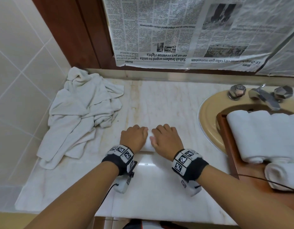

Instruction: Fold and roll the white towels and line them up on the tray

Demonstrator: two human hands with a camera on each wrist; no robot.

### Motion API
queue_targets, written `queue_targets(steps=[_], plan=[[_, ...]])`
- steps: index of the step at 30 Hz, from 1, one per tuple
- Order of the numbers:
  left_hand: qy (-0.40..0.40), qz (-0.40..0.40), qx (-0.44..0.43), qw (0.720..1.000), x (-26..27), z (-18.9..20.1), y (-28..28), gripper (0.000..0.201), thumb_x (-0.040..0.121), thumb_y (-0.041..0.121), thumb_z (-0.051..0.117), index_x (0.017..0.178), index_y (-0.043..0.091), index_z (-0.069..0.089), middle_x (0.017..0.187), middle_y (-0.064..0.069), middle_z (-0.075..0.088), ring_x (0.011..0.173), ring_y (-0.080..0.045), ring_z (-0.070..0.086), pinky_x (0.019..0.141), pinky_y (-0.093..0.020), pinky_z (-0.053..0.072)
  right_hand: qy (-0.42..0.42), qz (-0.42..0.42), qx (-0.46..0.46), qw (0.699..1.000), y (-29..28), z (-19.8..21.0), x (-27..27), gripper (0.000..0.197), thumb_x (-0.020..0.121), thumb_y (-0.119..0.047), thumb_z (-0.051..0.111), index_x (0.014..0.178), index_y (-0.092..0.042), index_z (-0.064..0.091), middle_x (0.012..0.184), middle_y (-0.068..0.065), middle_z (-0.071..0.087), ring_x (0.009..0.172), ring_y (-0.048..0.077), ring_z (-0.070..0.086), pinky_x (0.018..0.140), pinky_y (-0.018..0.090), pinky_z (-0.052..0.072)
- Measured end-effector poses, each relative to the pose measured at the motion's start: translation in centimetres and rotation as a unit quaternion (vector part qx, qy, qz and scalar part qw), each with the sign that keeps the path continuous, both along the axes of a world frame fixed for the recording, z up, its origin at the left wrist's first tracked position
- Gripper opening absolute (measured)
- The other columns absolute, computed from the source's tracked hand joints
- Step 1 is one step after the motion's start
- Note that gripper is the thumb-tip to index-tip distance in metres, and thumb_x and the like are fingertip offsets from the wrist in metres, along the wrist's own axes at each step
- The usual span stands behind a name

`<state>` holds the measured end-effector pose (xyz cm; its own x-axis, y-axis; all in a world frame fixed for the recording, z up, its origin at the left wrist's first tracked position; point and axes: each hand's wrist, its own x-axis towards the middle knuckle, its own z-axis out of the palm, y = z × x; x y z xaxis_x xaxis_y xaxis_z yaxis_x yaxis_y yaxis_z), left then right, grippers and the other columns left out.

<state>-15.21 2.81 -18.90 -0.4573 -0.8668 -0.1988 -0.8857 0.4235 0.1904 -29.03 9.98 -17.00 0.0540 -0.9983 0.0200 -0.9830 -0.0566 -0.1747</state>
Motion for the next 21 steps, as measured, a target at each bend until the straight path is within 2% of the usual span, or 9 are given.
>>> queue_targets(steps=[2,5,8,12,15,18,19,21], plan=[[0.011,0.007,0.014,1.0,-0.4,-0.3,-0.5,0.044,0.103,0.035,0.021,0.113,0.022,0.062,0.098,-0.004,0.061,0.089,-0.026,0.058,0.069,-0.033,0.038,0.025,0.027,0.056,0.998,-0.1,-0.6,-0.6,0.063,0.077,-0.063,0.046,0.119,-0.017,0.056,0.11,0.001,0.059,0.099,0.024,0.053,0.086,0.042,0.04],[0.034,0.013,0.028,0.999,-1.0,-0.7,-1.6,0.043,0.102,0.032,0.025,0.106,0.017,0.065,0.09,-0.006,0.063,0.083,-0.027,0.06,0.071,-0.036,0.047,0.012,0.04,0.15,0.988,-2.2,0.0,-1.7,0.083,0.066,-0.071,0.061,0.131,-0.022,0.046,0.122,-0.001,0.051,0.108,0.021,0.049,0.092,0.04,0.039],[0.06,0.024,0.046,0.997,-1.3,-0.9,-2.3,0.048,0.102,0.033,0.024,0.097,0.012,0.067,0.083,-0.006,0.064,0.078,-0.026,0.06,0.072,-0.038,0.049,-0.055,0.004,0.208,0.977,-4.2,0.4,-1.7,0.085,0.065,-0.061,0.074,0.133,-0.021,0.043,0.127,0.0,0.049,0.112,0.021,0.049,0.09,0.035,0.043],[0.075,0.032,0.029,0.996,-1.2,-1.3,-2.0,0.051,0.102,0.035,0.024,0.091,0.011,0.068,0.082,-0.007,0.063,0.079,-0.027,0.059,0.075,-0.039,0.049,-0.099,-0.061,0.296,0.948,-4.8,1.0,-1.6,0.098,0.057,-0.041,0.086,0.138,-0.019,0.036,0.119,0.001,0.057,0.102,0.023,0.059,0.086,0.036,0.051],[0.09,0.011,0.013,0.996,-1.2,-1.4,-1.3,0.056,0.098,0.039,0.019,0.093,0.013,0.069,0.088,-0.007,0.063,0.083,-0.028,0.058,0.076,-0.041,0.049,-0.093,-0.098,0.323,0.937,-4.3,1.2,-0.7,0.091,0.054,-0.035,0.088,0.129,-0.013,0.042,0.11,0.003,0.059,0.093,0.025,0.061,0.082,0.039,0.054],[0.143,-0.014,-0.01,0.99,-0.7,-1.7,0.0,0.069,0.084,0.043,0.008,0.093,0.014,0.07,0.09,-0.006,0.064,0.084,-0.029,0.057,0.073,-0.041,0.049,-0.053,-0.118,0.323,0.937,-2.9,1.2,0.5,0.058,0.057,-0.032,0.084,0.103,-0.014,0.054,0.099,0.002,0.058,0.083,0.022,0.06,0.072,0.032,0.05],[0.162,-0.019,-0.015,0.986,-0.6,-1.9,0.5,0.069,0.084,0.043,0.009,0.094,0.015,0.071,0.091,-0.006,0.065,0.084,-0.03,0.058,0.073,-0.042,0.049,-0.039,-0.128,0.314,0.94,-2.3,1.2,0.8,0.051,0.059,-0.032,0.082,0.098,-0.014,0.054,0.1,0.003,0.056,0.085,0.022,0.057,0.072,0.032,0.047],[0.191,-0.028,-0.014,0.981,-0.5,-2.3,1.2,0.064,0.085,0.041,0.014,0.096,0.017,0.073,0.093,-0.006,0.067,0.086,-0.03,0.058,0.074,-0.042,0.049,-0.013,-0.146,0.288,0.946,-0.9,0.9,1.3,0.048,0.062,-0.033,0.077,0.101,-0.015,0.056,0.108,0.004,0.05,0.1,0.024,0.049,0.084,0.037,0.042]])
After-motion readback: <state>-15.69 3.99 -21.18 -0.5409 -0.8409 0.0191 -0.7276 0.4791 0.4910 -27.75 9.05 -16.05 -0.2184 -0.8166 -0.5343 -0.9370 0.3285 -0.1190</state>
